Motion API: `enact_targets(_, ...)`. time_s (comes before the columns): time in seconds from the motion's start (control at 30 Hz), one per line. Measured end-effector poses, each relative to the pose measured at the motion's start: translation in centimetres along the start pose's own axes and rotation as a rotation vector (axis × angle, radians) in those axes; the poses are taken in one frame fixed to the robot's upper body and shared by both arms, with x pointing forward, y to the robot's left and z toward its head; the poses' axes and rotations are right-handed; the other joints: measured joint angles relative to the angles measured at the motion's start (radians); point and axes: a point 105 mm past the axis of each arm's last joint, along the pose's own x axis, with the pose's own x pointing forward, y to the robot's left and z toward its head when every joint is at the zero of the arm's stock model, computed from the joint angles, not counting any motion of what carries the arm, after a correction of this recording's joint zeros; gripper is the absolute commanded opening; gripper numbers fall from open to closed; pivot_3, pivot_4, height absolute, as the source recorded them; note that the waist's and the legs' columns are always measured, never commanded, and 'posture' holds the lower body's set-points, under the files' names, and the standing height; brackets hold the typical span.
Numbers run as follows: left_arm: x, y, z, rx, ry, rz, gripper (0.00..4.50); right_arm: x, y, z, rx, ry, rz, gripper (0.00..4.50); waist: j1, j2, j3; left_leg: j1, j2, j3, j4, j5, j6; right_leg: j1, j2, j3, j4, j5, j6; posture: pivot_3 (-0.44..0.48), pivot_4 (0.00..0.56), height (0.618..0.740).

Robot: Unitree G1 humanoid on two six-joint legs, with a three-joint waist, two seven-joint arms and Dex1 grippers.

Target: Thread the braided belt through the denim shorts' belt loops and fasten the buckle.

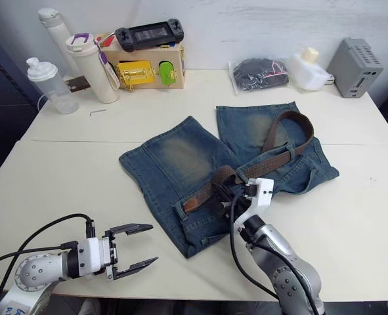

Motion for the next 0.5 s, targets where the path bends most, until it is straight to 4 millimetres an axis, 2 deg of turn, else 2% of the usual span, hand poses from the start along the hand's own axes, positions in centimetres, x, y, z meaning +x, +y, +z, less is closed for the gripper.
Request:
enact_targets(0.17, 0.0, 0.0, 0.1, 0.005, -0.003, 0.001, 3.71, 0.6, 0.9, -1.1, -0.039, 0.047, 0.023, 0.0, 0.0, 0.0, 0.0, 0.0, 0.0, 0.0, 0.0, 0.0, 0.0, 0.0, 0.0, 0.0, 0.0, 0.0, 0.0, 0.0, 0.15, 0.74)
enact_targets(0.4, 0.0, 0.1, 0.1, 0.009, -0.002, 0.01, 3.71, 1.2, 0.2, -2.8, -0.084, 0.16, -0.002, 0.0, 0.0, 0.0, 0.0, 0.0, 0.0, 0.0, 0.0, 0.0, 0.0, 0.0, 0.0, 0.0, 0.0, 0.0, 0.0, 0.0, 0.15, 0.74)
enact_targets(0.5, 0.3, 1.5, 0.3, 0.115, 0.005, 0.033, 3.71, 1.5, 0.2, -3.5, -0.106, 0.227, 0.01, 0.0, 0.001, 0.0, 0.0, 0.0, 0.0, 0.0, 0.001, 0.0, 0.0, -0.001, 0.0, 0.0, 0.0, 0.0, 0.0, 0.0, 0.15, 0.74)
